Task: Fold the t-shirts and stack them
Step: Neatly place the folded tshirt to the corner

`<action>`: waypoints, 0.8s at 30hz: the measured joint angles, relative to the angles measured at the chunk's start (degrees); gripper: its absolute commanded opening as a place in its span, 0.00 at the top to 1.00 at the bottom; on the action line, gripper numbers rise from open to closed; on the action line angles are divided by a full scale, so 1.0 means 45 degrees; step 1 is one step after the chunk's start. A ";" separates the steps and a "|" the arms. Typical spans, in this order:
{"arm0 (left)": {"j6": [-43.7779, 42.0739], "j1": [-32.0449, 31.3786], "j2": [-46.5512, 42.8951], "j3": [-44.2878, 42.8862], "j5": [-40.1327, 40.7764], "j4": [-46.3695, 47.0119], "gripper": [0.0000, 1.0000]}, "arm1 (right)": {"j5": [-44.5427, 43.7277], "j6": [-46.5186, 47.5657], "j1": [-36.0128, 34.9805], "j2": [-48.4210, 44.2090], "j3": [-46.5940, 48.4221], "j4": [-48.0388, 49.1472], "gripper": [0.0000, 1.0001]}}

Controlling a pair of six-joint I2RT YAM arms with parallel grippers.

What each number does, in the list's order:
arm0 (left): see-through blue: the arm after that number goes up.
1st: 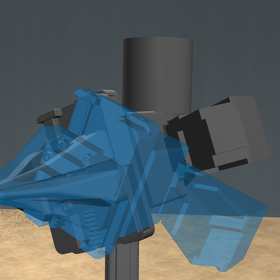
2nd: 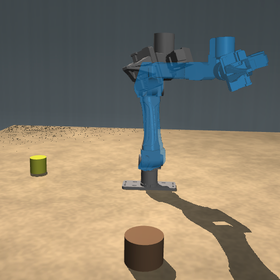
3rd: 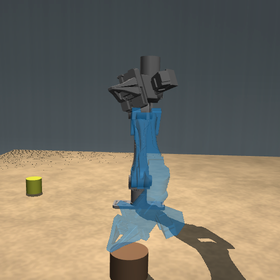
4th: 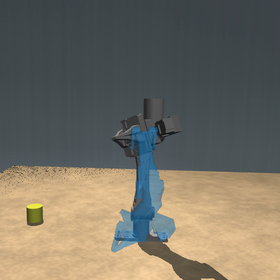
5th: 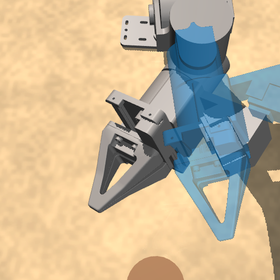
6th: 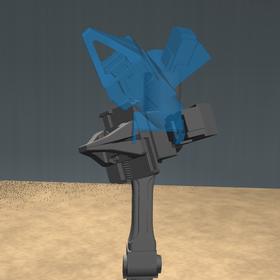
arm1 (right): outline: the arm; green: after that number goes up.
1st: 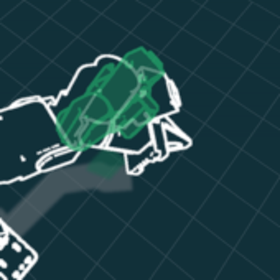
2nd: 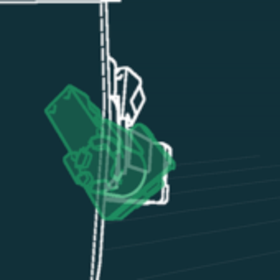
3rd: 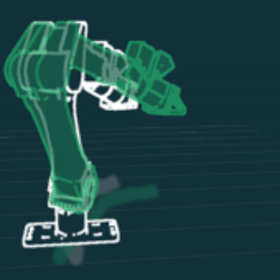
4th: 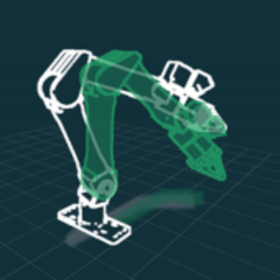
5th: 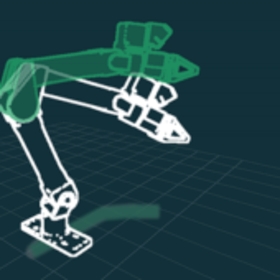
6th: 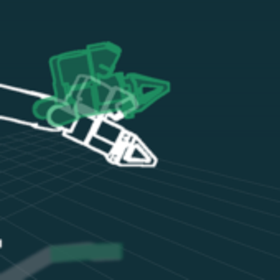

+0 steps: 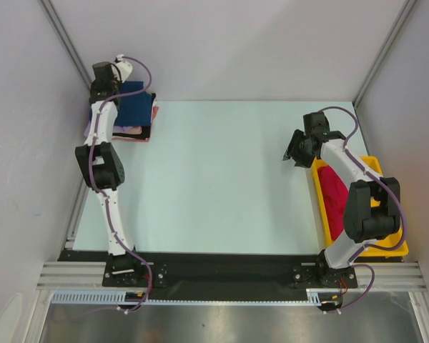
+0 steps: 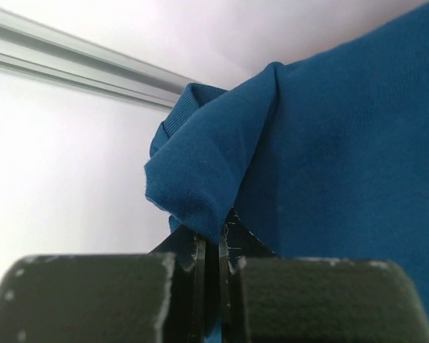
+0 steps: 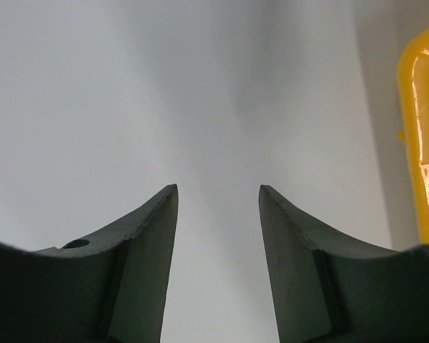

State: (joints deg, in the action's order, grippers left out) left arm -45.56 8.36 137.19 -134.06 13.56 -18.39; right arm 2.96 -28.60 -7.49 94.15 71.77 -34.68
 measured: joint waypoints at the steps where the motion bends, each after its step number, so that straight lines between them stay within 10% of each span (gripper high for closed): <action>1: -0.0005 0.0049 0.0117 0.0000 -0.0039 0.0092 0.93 | -0.0015 0.0005 0.0000 0.0015 0.0083 -0.0063 0.46; 7: -0.0330 0.0151 0.0617 -0.0073 0.0413 0.1035 0.14 | -0.0029 0.0010 0.0000 0.0155 0.0442 -0.0248 0.46; 18: 0.0345 0.0058 0.0612 0.0083 0.1059 0.2059 0.11 | -0.0024 0.0010 -0.0126 0.0476 0.0539 -0.0359 0.46; 24: 0.2273 -0.0335 -0.1719 0.3308 -0.1501 0.1195 0.17 | -0.0024 0.0010 -0.0393 0.0486 0.0559 -0.0369 0.46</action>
State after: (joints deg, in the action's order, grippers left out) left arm -35.33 6.85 129.45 -119.17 6.81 -13.02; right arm 2.85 -28.56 -9.26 96.33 74.28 -36.34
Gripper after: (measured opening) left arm 0.824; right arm 0.541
